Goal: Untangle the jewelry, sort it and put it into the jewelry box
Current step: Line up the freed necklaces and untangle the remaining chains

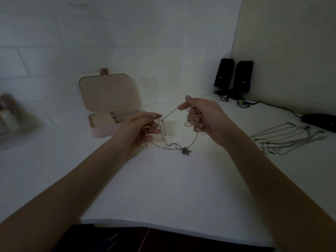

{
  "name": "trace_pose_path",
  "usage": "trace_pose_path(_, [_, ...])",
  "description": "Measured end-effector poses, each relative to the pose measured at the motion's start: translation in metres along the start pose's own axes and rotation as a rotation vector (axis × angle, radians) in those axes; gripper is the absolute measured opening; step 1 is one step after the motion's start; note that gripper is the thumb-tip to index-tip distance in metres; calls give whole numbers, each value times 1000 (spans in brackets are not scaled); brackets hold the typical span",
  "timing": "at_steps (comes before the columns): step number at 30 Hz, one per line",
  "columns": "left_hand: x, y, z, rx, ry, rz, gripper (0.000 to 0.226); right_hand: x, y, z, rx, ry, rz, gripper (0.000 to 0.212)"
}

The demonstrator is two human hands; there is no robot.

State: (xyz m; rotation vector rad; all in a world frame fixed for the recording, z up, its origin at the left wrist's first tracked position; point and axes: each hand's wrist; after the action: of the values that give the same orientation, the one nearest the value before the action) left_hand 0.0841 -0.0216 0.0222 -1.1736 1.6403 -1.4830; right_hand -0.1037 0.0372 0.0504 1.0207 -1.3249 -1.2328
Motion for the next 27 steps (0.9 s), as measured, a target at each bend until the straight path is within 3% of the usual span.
trace_pose_path(6, [-2,-5,-4,-34,29,69,20,2,-12,-5,-473,-53,-8,37])
trace_pose_path(10, [-2,-3,-5,-60,30,100,21,4,-22,-10,-790,-67,113,31])
trace_pose_path(16, [-3,-3,-7,-6,48,88,20,-3,-20,-28,-486,101,182,5])
trace_pose_path(27, [-1,5,-2,96,89,8,11,1,-19,-26,-252,73,87,12])
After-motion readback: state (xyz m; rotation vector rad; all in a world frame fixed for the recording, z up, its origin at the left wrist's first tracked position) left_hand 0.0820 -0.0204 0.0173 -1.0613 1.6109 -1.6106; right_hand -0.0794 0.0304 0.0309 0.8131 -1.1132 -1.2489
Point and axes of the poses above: each hand's wrist, its own x-axis towards the middle knuckle, its own z-axis out of the back of the hand, y = z × x, and after that the axes turned 2 degrees about -z, right-handed
